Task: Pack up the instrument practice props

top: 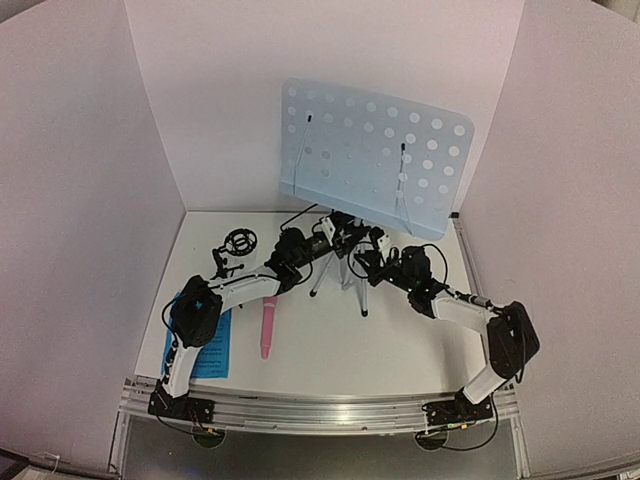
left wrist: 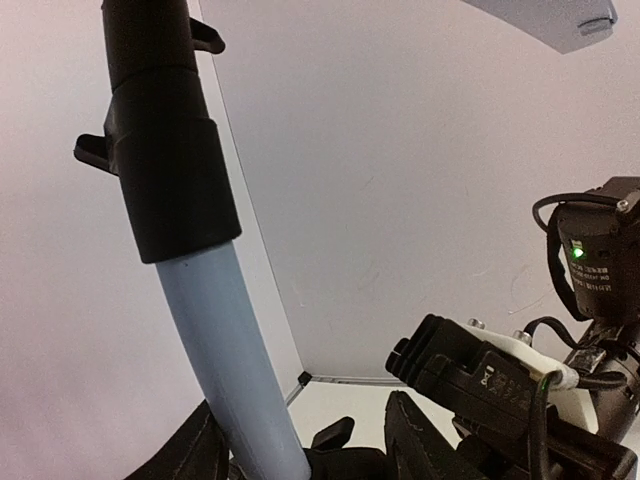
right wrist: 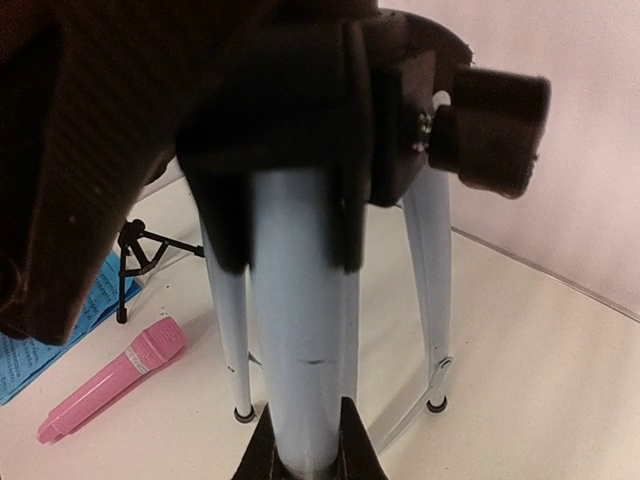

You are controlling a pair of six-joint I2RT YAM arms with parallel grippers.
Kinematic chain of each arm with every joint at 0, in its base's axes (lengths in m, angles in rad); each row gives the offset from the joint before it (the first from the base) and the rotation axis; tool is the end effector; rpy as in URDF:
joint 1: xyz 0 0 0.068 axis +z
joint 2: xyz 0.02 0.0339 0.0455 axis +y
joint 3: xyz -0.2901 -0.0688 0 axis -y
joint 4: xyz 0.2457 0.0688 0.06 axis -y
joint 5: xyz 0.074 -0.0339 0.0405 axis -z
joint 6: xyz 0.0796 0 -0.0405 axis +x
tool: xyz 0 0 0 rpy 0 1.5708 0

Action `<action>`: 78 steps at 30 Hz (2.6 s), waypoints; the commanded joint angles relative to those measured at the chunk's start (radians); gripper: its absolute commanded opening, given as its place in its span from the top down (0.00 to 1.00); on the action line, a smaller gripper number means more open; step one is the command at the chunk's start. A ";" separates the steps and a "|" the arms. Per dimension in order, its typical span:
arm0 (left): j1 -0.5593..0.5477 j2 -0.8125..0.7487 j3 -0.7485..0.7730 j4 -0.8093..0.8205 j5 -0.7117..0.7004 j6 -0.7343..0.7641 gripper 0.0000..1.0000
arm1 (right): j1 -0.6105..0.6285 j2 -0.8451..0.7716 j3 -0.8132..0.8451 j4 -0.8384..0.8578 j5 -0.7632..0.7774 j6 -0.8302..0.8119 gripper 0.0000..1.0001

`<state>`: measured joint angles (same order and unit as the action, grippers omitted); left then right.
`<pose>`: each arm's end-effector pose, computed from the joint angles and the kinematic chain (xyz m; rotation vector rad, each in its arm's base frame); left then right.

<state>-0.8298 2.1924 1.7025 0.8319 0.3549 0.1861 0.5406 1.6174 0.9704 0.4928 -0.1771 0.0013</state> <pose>0.3671 -0.4422 0.3365 0.8850 0.9369 -0.7725 0.3497 0.2263 0.2797 -0.5942 1.6505 0.5506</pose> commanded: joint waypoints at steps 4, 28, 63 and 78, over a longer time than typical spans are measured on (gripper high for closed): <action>-0.029 -0.102 0.010 0.124 0.056 0.045 0.53 | -0.022 0.015 0.100 0.111 0.072 0.069 1.00; -0.029 -0.068 0.190 -0.102 -0.146 -0.074 0.59 | 0.008 0.006 0.129 0.047 0.098 -0.044 1.00; -0.052 -0.101 -0.015 -0.112 -0.433 -0.125 0.59 | 0.115 0.022 0.098 0.086 0.180 -0.068 1.00; -0.052 -0.025 0.107 -0.131 -0.358 -0.165 0.86 | 0.115 0.019 0.091 0.088 0.141 -0.067 1.00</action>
<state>-0.8819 2.1394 1.7471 0.7382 -0.0469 0.0395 0.6305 1.6539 1.0451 0.4497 0.0434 -0.0177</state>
